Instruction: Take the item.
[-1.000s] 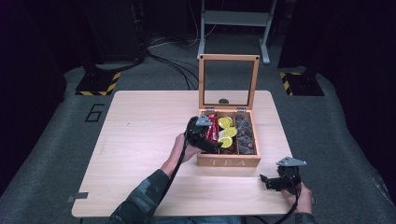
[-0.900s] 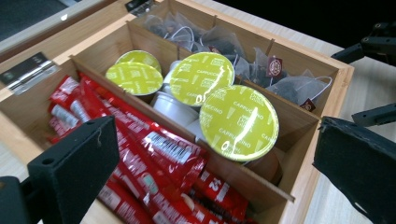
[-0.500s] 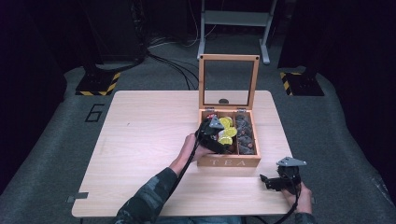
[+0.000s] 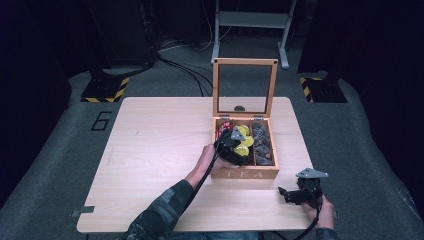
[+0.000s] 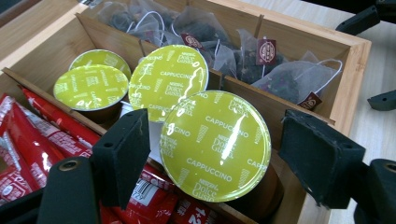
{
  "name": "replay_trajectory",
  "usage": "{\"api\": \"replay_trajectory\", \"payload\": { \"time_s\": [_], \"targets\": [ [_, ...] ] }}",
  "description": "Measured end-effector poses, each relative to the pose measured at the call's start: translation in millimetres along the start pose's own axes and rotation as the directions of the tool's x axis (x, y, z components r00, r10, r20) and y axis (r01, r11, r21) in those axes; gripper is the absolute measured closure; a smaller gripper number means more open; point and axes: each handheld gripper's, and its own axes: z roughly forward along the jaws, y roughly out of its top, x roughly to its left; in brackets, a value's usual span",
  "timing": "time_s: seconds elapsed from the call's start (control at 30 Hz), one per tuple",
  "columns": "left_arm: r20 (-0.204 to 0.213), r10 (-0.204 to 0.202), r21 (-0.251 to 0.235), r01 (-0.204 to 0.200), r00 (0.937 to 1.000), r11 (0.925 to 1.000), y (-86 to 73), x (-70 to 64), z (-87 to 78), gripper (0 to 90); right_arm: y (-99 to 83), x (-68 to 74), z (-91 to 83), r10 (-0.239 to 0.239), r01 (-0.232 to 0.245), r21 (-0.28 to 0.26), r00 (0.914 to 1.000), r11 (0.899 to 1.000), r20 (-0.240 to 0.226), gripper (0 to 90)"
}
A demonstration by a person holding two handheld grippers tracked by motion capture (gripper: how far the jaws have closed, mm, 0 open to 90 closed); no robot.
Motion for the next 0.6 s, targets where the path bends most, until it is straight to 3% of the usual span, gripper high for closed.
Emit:
{"api": "replay_trajectory", "payload": {
  "time_s": [0.17, 0.3, 0.6],
  "targets": [
    [-0.002, 0.001, 0.002, -0.001, 1.0000, 1.0000, -1.1, -0.2, 2.2, 27.9, 0.0, 0.0, 0.0, 0.000, 0.000, 0.000, 1.0000, 1.000, 0.000, 0.0],
    [-0.005, 0.001, 0.004, -0.001, 1.0000, 1.0000, -3.1, 0.5, 3.5, 36.3, 0.0, 0.0, -0.1, 0.000, 0.000, 0.000, 1.0000, 1.000, 0.000, 0.0],
    [-0.001, 0.005, -0.009, -0.005, 1.0000, 0.9999, -4.1, -0.9, 2.4, 37.1, -0.1, 0.0, -0.1, 0.000, 0.000, 0.000, 1.0000, 1.000, 0.000, 0.0]
  ]
}}
